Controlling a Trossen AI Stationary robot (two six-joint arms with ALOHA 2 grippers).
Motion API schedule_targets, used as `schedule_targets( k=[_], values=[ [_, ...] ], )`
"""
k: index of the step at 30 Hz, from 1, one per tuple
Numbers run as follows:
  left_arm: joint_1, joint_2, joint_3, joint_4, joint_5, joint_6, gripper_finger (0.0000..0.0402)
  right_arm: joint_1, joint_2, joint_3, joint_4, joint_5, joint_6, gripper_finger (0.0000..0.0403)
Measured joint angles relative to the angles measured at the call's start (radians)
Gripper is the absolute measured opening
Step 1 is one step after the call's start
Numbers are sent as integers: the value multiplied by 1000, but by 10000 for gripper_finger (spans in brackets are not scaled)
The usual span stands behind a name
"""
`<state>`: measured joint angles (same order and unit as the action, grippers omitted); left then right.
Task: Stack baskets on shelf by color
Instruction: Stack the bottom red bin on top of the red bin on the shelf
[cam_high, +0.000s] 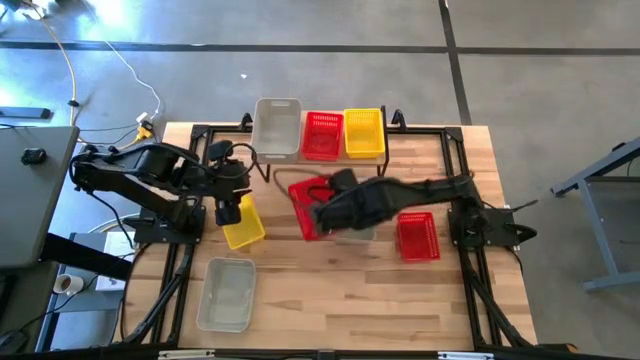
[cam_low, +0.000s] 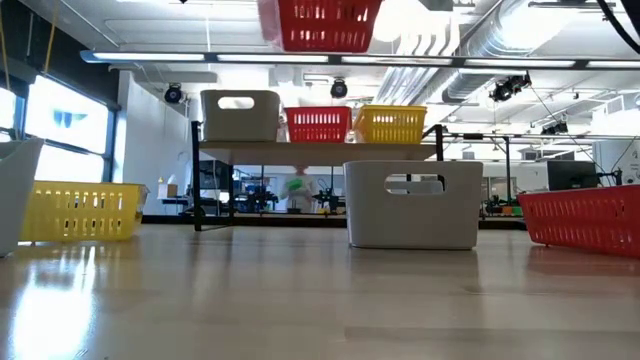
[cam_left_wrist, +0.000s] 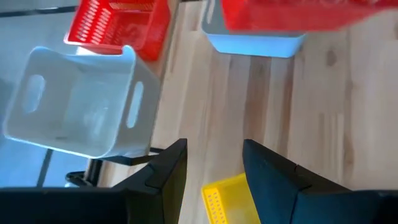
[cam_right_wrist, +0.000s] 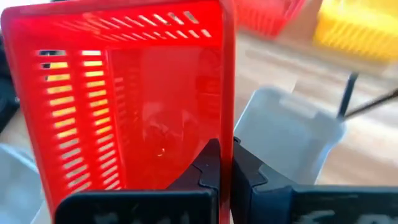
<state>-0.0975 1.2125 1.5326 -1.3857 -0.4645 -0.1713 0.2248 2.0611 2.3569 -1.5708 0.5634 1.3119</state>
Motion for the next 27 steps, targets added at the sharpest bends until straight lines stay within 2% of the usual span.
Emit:
schedule_targets(
  k=[5, 12, 21, 27],
  values=[
    [0, -6, 0, -11, -20, -5, 145, -82, -67, 0, 0, 48, -120, 0],
    [0, -5, 0, -10, -42, -1, 145, -254, -139, 0, 4, 25, -274, 0],
    [0, -5, 0, -10, -43, -9, 145, -503, -152, -1, 110, -209, -415, 0],
    [0, -5, 0, -10, -42, -11, 145, -611, -150, -7, 217, -349, -412, 0]
  ],
)
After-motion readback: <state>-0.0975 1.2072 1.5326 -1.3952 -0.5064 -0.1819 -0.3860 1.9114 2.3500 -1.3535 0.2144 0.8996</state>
